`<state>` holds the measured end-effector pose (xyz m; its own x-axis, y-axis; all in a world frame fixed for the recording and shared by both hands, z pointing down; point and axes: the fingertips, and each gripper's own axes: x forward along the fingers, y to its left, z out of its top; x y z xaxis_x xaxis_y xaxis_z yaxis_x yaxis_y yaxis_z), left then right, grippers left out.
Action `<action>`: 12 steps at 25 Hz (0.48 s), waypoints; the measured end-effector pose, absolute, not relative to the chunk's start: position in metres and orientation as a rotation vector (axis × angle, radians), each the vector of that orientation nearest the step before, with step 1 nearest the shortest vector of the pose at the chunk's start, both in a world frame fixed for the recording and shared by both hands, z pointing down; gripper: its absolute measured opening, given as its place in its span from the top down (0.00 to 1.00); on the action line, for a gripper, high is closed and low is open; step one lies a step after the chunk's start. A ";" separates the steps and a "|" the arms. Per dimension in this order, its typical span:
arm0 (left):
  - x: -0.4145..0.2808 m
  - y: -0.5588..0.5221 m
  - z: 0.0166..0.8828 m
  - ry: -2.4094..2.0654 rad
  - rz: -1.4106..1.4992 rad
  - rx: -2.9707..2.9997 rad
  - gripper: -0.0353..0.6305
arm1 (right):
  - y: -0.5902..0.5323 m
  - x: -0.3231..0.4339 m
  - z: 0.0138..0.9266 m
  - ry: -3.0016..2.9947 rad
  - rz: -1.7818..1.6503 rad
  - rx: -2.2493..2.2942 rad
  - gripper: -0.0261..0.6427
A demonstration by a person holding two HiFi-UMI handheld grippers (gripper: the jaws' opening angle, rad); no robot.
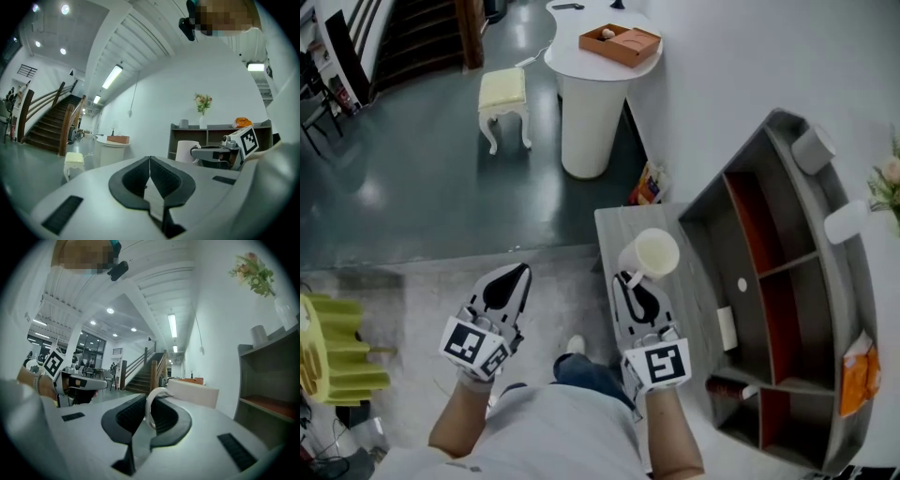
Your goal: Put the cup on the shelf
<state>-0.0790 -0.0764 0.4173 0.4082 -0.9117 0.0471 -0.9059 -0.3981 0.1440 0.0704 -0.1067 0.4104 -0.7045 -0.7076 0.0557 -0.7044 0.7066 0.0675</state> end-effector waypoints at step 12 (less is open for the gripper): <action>-0.028 -0.139 0.406 -1.527 0.027 2.574 0.92 | -0.202 0.163 0.405 -2.669 -0.054 1.377 0.91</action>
<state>-0.0276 -0.1389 0.4056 0.4818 -0.8715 0.0909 -0.8742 -0.4710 0.1180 0.1628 -0.2020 0.4048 -0.5723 -0.8132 0.1062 -0.8082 0.5812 0.0950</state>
